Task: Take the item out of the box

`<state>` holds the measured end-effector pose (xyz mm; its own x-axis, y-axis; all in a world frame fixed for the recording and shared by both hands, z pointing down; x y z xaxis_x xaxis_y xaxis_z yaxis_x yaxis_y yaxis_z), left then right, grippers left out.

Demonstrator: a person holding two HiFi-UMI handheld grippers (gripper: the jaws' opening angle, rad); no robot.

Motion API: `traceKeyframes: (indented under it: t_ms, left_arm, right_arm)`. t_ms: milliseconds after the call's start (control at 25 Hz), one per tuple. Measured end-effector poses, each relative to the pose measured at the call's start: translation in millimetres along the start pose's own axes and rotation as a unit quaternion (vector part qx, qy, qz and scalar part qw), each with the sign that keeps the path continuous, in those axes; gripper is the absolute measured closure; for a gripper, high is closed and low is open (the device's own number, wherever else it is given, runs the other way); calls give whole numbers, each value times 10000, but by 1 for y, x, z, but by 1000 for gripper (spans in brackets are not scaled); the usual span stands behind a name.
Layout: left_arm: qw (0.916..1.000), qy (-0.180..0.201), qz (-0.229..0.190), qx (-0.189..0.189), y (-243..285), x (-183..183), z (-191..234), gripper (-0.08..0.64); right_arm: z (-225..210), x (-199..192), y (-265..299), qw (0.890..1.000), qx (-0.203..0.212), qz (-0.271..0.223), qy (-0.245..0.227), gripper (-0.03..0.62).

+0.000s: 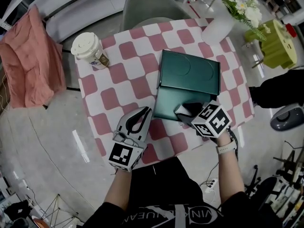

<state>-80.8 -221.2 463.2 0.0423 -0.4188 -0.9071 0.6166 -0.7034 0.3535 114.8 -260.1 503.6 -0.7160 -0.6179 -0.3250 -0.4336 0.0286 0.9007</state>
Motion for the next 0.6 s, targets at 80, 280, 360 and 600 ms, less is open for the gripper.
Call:
traceKeyframes:
  t_ms: [80, 280, 360, 600]
  left_arm:
    - [10000, -34, 8, 58, -2, -1, 1, 534]
    - [9999, -74, 18, 97, -5, -4, 0, 535]
    - [9999, -88, 4, 102, -6, -5, 0, 534]
    - [9998, -119, -40, 145, -7, -6, 1, 534]
  right_arm:
    - [-1, 1, 2, 10000, -20, 68, -32, 423]
    - [-1, 3, 6, 9999, 24, 134, -59, 423]
    - [-1, 4, 8, 9998, 45, 171, -85, 423]
    - [-2, 6, 10, 9997, 76, 192, -98, 423]
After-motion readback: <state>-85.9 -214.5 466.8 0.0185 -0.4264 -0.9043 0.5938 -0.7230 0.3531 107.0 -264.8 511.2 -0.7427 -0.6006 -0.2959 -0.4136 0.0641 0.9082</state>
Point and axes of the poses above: the fingertips, and each gripper's own axes: y forward along the fingers, z to its left, x out of its top, the point moved 7 cm from there along -y, backward along the fingers, and after that the axes turned 8 degrees about z, right-handed, at the moved point
